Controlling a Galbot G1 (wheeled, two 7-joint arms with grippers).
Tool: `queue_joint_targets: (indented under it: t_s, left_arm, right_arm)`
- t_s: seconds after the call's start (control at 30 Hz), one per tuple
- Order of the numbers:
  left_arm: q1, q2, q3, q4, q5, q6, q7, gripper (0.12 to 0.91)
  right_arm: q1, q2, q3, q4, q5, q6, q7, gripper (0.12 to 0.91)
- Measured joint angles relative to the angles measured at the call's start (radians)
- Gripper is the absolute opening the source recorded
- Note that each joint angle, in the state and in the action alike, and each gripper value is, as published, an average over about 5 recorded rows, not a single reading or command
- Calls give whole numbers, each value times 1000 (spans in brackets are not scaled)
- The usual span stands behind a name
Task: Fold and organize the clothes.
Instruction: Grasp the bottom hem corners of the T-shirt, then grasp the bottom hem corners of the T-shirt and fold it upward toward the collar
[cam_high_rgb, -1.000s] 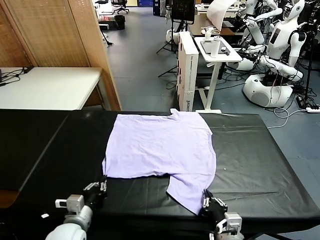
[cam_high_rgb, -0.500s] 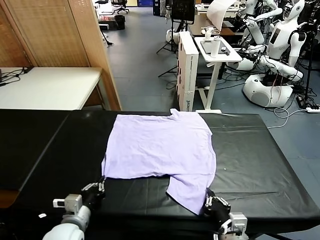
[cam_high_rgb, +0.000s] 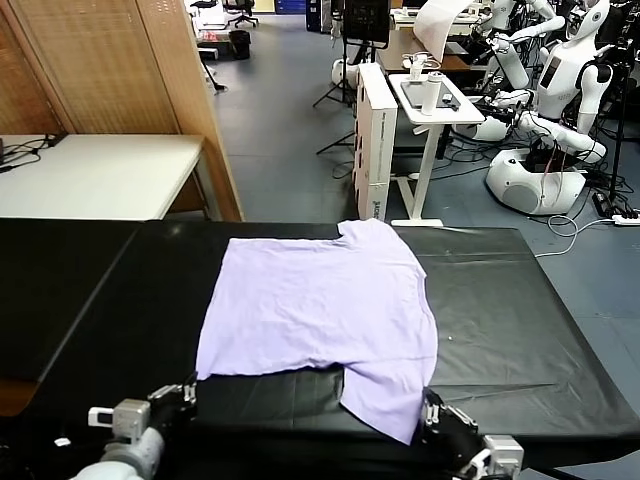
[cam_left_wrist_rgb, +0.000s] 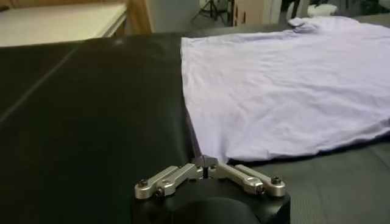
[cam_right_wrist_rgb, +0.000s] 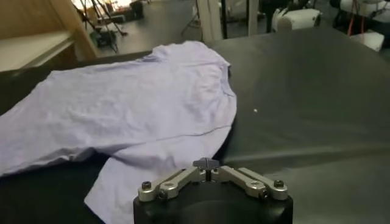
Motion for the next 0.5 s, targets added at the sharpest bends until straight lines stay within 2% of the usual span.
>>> queue_joint_targets:
  t_s: [0.1,0.2,0.33,0.5]
  left_arm:
    - [30,-3,-8,-39,-26,15,3,145]
    - [55,-7,-15,-78,-11,15,8,145]
    - [71,-7,-25,-106,27,15,12,145]
    - [71,-5,-45,-133,4,15,7,145]
  right_arm:
    - [-24,2,3,28,19,-21,6,139]
    - [-33,0,8,46,42,-24,6,139]
    - [-21,-3,29,48,96,13,1,139]
    - [26,-6,65,44,184,73,1,139]
